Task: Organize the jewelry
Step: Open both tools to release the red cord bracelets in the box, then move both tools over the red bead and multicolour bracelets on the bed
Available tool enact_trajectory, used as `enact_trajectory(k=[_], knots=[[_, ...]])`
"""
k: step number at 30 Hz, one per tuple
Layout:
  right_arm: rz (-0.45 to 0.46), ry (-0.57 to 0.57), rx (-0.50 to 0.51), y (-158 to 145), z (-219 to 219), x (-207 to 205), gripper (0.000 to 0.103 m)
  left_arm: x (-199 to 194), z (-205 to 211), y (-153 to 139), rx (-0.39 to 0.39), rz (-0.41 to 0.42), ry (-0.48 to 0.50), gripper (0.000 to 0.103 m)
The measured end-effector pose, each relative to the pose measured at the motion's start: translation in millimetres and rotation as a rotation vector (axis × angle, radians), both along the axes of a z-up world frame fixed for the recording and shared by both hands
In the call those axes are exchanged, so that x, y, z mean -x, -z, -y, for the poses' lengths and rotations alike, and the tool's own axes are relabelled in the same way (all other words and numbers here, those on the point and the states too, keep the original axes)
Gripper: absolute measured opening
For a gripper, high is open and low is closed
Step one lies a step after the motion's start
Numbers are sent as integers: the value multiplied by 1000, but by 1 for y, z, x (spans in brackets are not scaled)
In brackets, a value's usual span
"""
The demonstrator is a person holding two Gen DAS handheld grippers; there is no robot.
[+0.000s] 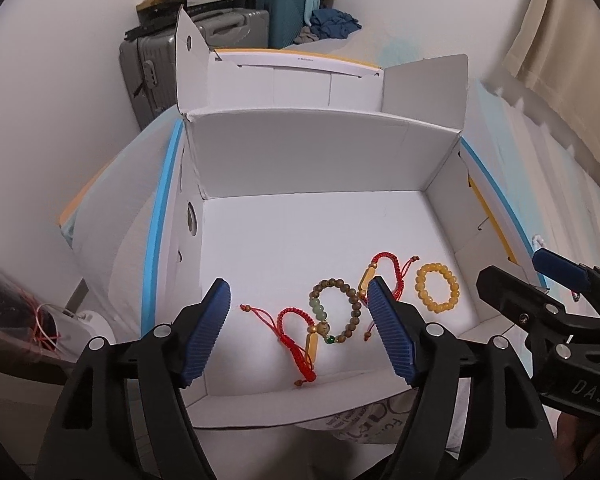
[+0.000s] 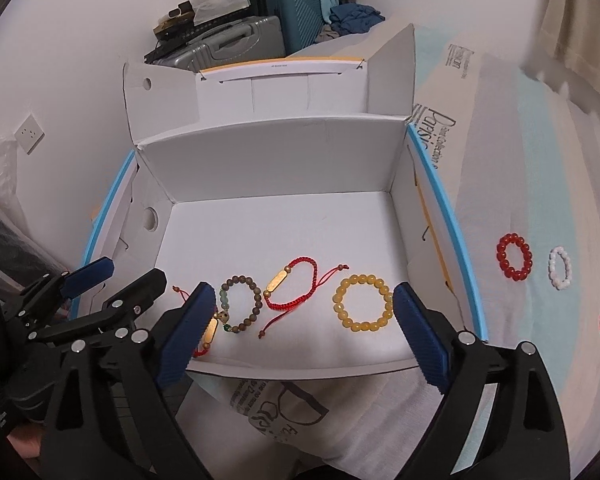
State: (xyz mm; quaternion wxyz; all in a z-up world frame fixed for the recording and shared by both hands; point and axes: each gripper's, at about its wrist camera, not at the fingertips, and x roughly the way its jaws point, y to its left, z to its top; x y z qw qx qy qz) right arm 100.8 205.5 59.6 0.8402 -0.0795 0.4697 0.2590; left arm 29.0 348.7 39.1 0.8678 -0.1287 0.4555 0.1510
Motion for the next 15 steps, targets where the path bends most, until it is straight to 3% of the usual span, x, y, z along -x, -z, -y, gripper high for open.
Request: enact_trajectory(k=[8,15], knots=[[28,42,-10,-13,29,2,88,4,16,-16,-34,26,3,86],[53,118,-20,-23,86,4,95,-2,50,-28,-47,51,33,97]])
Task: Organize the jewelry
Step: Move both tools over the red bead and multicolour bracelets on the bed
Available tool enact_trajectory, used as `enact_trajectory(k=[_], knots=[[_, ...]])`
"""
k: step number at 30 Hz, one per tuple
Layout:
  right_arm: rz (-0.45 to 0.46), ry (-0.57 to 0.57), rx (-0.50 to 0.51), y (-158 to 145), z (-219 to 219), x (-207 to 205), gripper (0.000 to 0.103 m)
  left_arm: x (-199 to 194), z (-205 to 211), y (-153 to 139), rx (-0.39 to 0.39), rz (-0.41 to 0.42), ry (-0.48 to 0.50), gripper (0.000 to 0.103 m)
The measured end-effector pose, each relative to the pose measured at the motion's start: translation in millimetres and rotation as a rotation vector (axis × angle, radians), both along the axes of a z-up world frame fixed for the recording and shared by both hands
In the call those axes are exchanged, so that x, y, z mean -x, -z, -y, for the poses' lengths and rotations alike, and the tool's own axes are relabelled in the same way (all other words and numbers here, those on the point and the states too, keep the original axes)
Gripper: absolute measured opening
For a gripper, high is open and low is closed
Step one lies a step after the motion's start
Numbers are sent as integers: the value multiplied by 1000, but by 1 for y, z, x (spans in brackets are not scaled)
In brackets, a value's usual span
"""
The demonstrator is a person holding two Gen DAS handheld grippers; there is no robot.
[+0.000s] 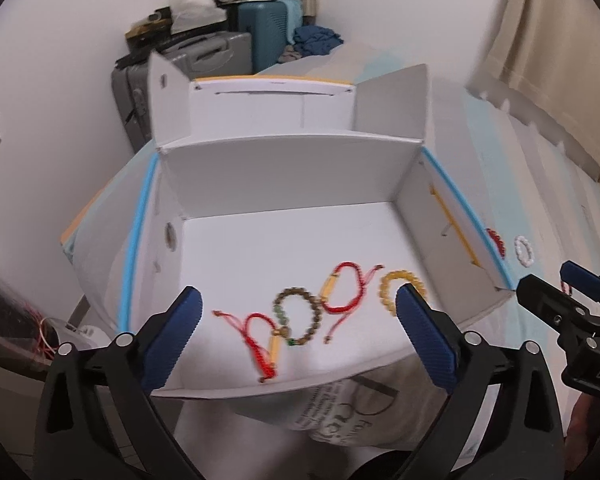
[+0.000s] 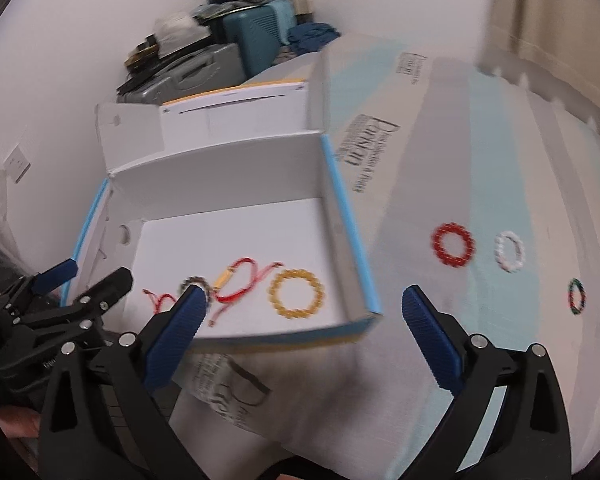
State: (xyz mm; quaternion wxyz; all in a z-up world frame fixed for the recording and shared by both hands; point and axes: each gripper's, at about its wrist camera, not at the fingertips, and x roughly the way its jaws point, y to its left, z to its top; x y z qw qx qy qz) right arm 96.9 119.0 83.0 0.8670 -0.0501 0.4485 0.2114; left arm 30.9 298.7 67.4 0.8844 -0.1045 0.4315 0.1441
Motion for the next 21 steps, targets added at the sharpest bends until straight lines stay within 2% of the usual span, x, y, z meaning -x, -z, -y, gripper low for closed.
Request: enact_trajectory(k=[11,21], knots=[[27,146,-14,-13,113,0,95,-23,95,-9,5,25,144,97],[31,292,-8,-12,220,-7,96,-56,187,-13,8,53,278,97]])
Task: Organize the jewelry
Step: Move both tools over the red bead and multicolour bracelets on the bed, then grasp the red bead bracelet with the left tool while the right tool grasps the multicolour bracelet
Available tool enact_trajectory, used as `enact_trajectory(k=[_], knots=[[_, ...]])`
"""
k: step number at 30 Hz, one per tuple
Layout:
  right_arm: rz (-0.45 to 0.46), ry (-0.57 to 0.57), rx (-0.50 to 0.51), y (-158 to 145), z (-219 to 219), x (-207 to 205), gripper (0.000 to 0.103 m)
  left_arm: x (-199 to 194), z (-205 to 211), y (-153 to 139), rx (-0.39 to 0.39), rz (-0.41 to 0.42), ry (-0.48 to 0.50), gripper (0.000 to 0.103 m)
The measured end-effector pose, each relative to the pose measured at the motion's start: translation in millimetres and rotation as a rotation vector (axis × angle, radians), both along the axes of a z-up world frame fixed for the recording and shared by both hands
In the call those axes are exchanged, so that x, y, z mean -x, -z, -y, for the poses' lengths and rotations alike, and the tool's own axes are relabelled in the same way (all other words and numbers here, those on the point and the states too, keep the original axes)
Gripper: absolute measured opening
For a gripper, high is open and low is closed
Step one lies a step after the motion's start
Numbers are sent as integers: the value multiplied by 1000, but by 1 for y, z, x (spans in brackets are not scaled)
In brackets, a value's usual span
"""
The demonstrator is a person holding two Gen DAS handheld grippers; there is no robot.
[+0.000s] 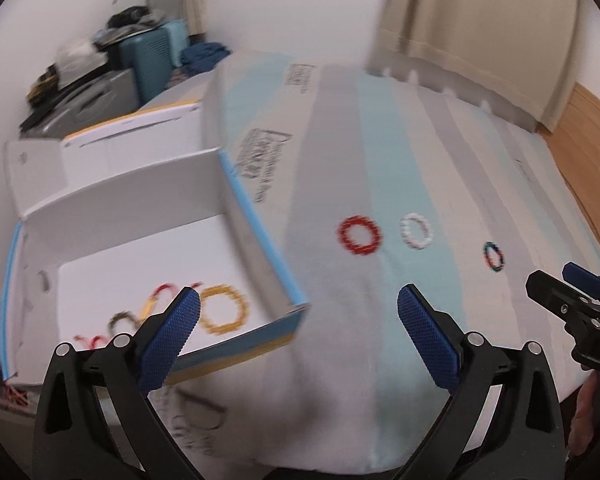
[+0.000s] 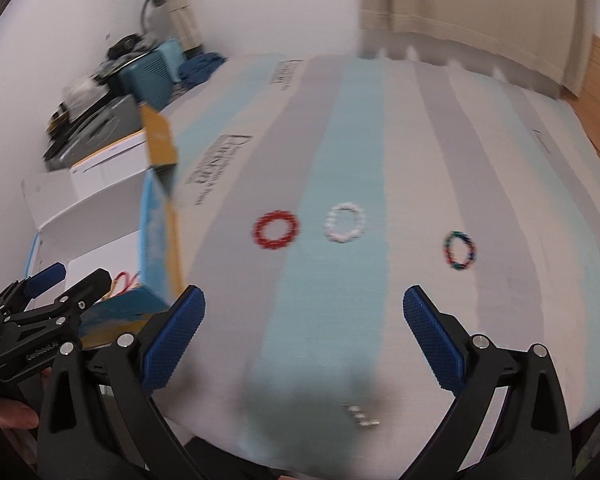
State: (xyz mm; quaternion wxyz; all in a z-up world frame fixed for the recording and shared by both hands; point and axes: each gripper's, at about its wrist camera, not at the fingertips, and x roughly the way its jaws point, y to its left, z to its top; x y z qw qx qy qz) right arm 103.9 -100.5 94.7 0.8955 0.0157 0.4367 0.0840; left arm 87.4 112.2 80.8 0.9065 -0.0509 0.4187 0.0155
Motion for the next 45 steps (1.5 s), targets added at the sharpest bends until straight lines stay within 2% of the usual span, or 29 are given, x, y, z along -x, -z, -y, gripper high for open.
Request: enact_trajectory(k=[9,17,23,27,34,36,45], knots=[[-8,103,24,12,82,-30,95,-47,61,16,-26,-6,95,97],[-50,170,53,49,134,-74,95,-100,89,50,-5,-19,138,97],[-108,204,55,89,158,-103,95,-133,99,75,6,-36,145,97],[-134,207,63,111,165,-120,95,-154,100,97,-14,-48,154,97],[-191,231,58,148,173,-151,95,-190,86,135,-14,-103,120,97],[-202,238,65,159,175,-159,95,-198,85,143,-19,-108,118,95],[-266,257,59,197,181,-187,91,-225,88,178,-21,-182,137,73]])
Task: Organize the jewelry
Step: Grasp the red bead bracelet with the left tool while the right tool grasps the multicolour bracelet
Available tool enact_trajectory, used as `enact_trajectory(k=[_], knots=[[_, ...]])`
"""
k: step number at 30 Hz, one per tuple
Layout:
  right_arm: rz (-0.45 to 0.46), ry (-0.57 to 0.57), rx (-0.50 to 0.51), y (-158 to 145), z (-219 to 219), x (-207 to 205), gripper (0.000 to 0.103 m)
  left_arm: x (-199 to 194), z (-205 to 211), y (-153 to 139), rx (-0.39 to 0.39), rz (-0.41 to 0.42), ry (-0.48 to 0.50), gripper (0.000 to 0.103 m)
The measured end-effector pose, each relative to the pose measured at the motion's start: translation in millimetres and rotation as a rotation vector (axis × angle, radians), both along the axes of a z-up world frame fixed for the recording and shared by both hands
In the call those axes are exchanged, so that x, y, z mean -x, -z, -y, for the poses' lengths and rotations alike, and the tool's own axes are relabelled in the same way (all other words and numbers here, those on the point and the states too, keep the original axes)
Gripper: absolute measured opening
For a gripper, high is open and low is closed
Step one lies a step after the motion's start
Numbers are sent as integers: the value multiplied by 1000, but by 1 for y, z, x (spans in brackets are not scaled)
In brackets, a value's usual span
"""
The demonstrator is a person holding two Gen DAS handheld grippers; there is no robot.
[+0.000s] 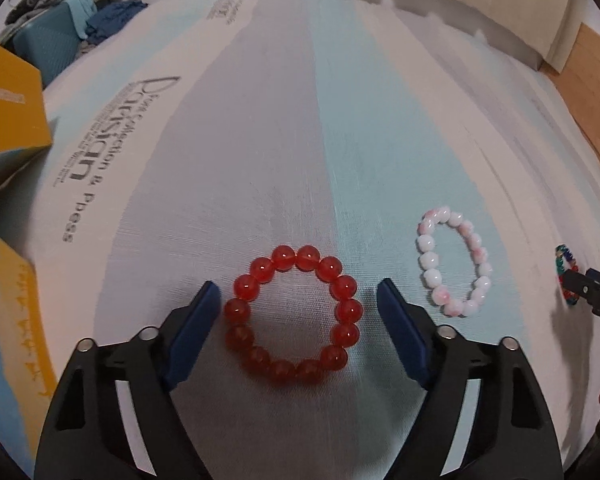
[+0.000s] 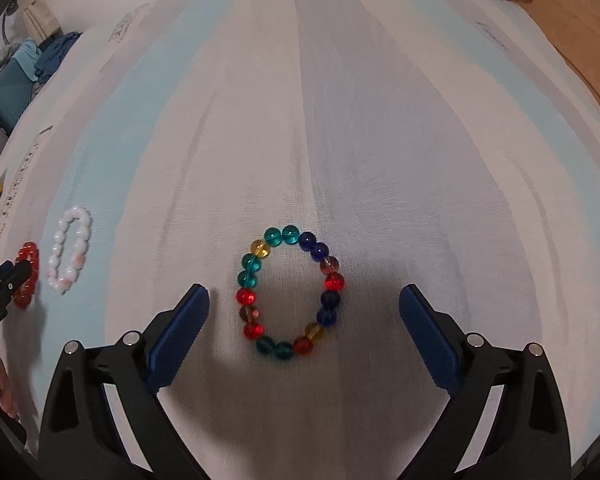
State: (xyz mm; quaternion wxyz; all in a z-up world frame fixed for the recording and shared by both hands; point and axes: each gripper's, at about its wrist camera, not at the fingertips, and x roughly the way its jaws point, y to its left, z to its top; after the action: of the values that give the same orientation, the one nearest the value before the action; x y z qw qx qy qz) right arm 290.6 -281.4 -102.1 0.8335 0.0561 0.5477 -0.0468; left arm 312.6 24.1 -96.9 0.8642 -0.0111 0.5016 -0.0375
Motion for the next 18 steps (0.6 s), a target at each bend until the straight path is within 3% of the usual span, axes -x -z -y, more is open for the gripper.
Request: enact_trajectory(k=[7,10,16,18], knots=[[2,38,-14,16,5,-6,91,-6,4,13,-40,-27,6,57],[15,43,1,16,2,-5,83,-5,6,13,-59,-27,12,46],[15,25,21,8,6,0,44,-4,5,13,-53,-35,-13,27],[11,25,28,6,9,1,21,0,8,11,-65,-37,-9,26]])
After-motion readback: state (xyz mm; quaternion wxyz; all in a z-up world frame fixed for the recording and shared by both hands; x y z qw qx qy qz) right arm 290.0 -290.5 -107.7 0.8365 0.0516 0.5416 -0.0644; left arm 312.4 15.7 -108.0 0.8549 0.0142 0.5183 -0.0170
